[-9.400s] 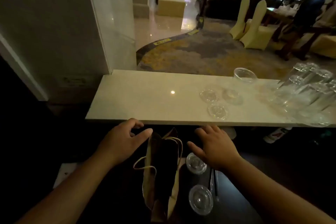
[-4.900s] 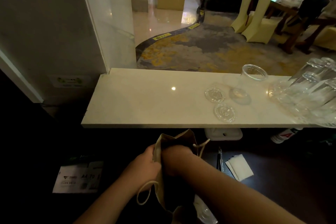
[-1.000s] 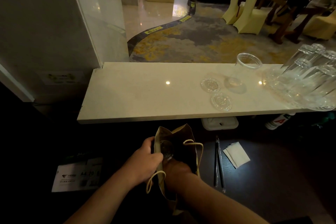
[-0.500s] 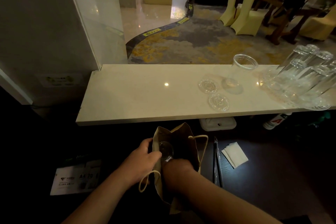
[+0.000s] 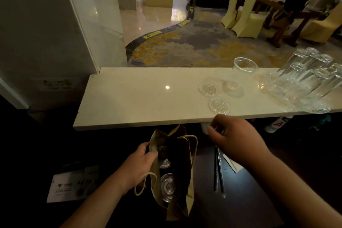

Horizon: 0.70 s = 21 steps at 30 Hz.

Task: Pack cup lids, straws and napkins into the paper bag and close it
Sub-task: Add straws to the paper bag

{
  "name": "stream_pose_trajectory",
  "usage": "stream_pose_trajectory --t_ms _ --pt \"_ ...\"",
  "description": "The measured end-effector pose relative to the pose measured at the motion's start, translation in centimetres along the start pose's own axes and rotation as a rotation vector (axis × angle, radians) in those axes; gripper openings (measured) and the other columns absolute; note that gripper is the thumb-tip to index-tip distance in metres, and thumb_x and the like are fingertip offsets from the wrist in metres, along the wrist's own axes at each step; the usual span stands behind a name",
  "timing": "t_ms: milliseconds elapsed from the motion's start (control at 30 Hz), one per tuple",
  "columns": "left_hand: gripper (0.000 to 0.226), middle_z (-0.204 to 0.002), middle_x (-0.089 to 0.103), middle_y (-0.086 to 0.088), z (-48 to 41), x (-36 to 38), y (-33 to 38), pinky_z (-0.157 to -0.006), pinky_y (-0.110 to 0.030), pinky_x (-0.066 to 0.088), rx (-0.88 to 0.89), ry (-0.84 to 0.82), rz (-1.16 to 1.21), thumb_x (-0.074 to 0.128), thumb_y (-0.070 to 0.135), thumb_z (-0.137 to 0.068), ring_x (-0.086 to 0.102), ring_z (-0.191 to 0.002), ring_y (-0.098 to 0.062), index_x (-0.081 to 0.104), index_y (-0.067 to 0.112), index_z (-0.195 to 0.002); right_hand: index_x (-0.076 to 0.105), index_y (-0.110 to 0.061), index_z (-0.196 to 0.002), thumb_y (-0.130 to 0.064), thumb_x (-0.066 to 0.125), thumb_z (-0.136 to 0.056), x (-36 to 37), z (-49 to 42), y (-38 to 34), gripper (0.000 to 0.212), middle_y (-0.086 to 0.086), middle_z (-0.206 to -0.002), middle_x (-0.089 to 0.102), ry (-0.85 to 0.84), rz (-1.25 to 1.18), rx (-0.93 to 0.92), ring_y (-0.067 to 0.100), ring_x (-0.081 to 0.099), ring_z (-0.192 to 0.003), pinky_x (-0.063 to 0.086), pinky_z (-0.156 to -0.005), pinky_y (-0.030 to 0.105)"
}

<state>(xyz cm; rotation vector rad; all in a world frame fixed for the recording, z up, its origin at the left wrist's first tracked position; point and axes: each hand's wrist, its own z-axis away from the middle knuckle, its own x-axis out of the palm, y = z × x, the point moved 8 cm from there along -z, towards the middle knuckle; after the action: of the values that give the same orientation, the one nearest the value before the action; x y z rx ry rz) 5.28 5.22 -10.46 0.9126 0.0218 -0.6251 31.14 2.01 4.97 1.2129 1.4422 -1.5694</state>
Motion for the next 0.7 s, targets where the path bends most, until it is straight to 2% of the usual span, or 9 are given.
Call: stream_pose_trajectory --t_ms 100,233,300,367,467,533,600,700 --pt "0.032 -0.101 0.077 -0.003 0.1 0.1 0.0 -0.074 -0.039 0.057 -0.003 0.012 0.003 0.053 0.043 -0.104 0.074 -0.094 -0.024 0.049 0.042 -0.135 0.061 -0.026 -0.076 -0.042 0.061 -0.085 4.1 -1.6 6.7 0.018 -0.009 -0.07 0.064 -0.046 0.051 0.165 0.009 0.061 -0.066 0.054 -0.06 0.029" --pt "0.038 -0.106 0.074 -0.003 0.2 0.1 0.0 -0.076 -0.04 0.059 -0.005 0.006 -0.015 0.052 0.046 -0.104 0.073 -0.097 -0.026 0.048 0.04 -0.141 0.061 -0.021 -0.071 -0.04 0.064 -0.083 12.1 -1.0 14.4 0.022 -0.001 -0.071 0.065 -0.243 0.07 0.37 0.02 0.064 -0.07 0.051 -0.061 0.029" --pt "0.037 -0.104 0.075 -0.005 0.1 0.1 -0.2 -0.075 -0.041 0.061 -0.009 0.013 -0.021 0.053 0.046 -0.103 0.074 -0.095 -0.028 0.05 0.038 -0.14 0.051 -0.02 -0.059 -0.038 0.063 -0.083 15.4 0.1 16.9 0.032 -0.002 -0.059 0.055 -0.312 0.075 0.425 0.02 0.059 -0.063 0.041 -0.052 0.024" --pt "0.035 -0.101 0.077 -0.006 0.1 0.0 -0.1 -0.075 -0.043 0.06 -0.001 0.026 -0.015 0.053 0.044 -0.104 0.075 -0.092 -0.029 0.052 0.037 -0.138 0.042 -0.021 -0.054 -0.037 0.062 -0.084 17.9 1.3 18.7 0.039 -0.007 -0.057 0.046 -0.338 0.1 0.463 0.018 0.053 -0.063 0.031 -0.049 0.021" --pt "0.031 -0.101 0.078 -0.007 0.1 0.1 -0.1 -0.075 -0.043 0.06 -0.011 0.019 0.012 0.054 0.044 -0.103 0.076 -0.091 -0.03 0.053 0.039 -0.134 0.043 -0.023 -0.062 -0.038 0.063 -0.088 20.5 3.1 20.5 0.036 -0.007 -0.067 0.052 -0.359 0.03 0.596 0.016 0.052 -0.066 0.038 -0.058 0.024" --pt "0.045 -0.1 0.079 -0.004 0.1 -0.1 -0.1 -0.087 -0.047 0.061 -0.009 0.026 0.016 0.056 0.053 -0.089 0.076 -0.094 -0.027 0.054 0.039 -0.132 0.051 -0.023 -0.068 -0.037 0.064 -0.088 21.8 3.8 21.2 0.027 -0.006 -0.07 0.055 -0.384 -0.003 0.659 0.017 0.057 -0.069 0.041 -0.063 0.025" --pt "0.055 -0.096 0.081 -0.002 0.1 -0.2 -0.2 -0.095 -0.051 0.06 -0.012 0.035 0.036 0.056 0.055 -0.078 0.077 -0.094 -0.025 0.056 0.04 -0.131 0.065 -0.019 -0.087 -0.034 0.064 -0.086 22.9 4.2 21.7 0.015 -0.002 -0.081 0.063 -0.418 0.01 0.684 0.019 0.061 -0.075 0.044 -0.066 0.026" --pt "0.047 -0.094 0.082 -0.002 0.0 -0.2 -0.1 -0.095 -0.048 0.058 -0.009 0.036 0.046 0.059 0.051 -0.085 0.077 -0.094 -0.024 0.058 0.038 -0.13 0.068 -0.015 -0.103 -0.029 0.061 -0.09 24.0 4.4 21.9 0.021 0.005 -0.102 0.071 -0.445 0.023 0.687 0.022 0.065 -0.086 0.046 -0.071 0.027"
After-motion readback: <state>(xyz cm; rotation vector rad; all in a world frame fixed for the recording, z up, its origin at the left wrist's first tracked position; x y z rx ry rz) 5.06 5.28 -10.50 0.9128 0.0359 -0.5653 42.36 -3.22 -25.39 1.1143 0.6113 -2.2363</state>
